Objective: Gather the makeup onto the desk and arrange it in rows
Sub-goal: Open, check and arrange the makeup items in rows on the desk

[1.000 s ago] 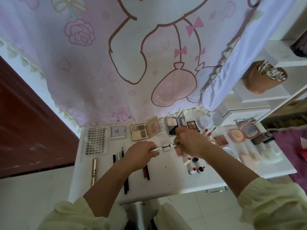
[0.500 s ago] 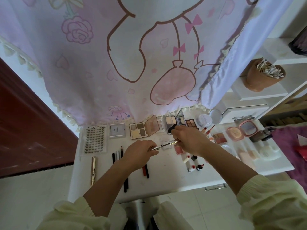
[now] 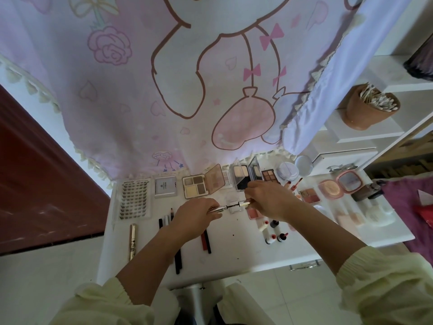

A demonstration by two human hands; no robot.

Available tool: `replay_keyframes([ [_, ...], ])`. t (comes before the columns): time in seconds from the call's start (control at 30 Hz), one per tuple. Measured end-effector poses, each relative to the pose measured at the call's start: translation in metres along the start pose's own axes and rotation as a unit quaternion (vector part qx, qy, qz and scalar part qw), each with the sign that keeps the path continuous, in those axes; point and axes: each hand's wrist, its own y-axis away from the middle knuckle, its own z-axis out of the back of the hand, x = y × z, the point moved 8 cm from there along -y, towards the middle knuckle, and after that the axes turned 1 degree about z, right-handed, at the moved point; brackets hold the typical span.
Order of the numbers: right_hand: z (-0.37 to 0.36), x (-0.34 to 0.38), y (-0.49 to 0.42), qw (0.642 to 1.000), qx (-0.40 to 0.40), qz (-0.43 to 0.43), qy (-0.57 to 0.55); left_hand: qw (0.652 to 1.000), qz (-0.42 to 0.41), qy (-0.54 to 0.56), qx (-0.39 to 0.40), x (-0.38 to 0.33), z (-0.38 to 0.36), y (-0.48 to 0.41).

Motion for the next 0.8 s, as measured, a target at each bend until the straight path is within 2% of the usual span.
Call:
replay_keyframes([
  [0.17,0.003,-0.001,0.0,1.0,-0.008,-0.006,-0.012,1.0,0.003,-0.004,0.0,0.0,0.002,0.002],
  [0.47,-0.003,0.006,0.002,0.999,0.033,0.01,0.009,1.0,0.008,-0.021,-0.016,0.005,0.011,0.004],
  [0.8,0.01,0.001,0.006,1.0,-0.002,-0.017,-0.015,1.0,0.0,-0.024,-0.014,0.005,0.012,0.004],
])
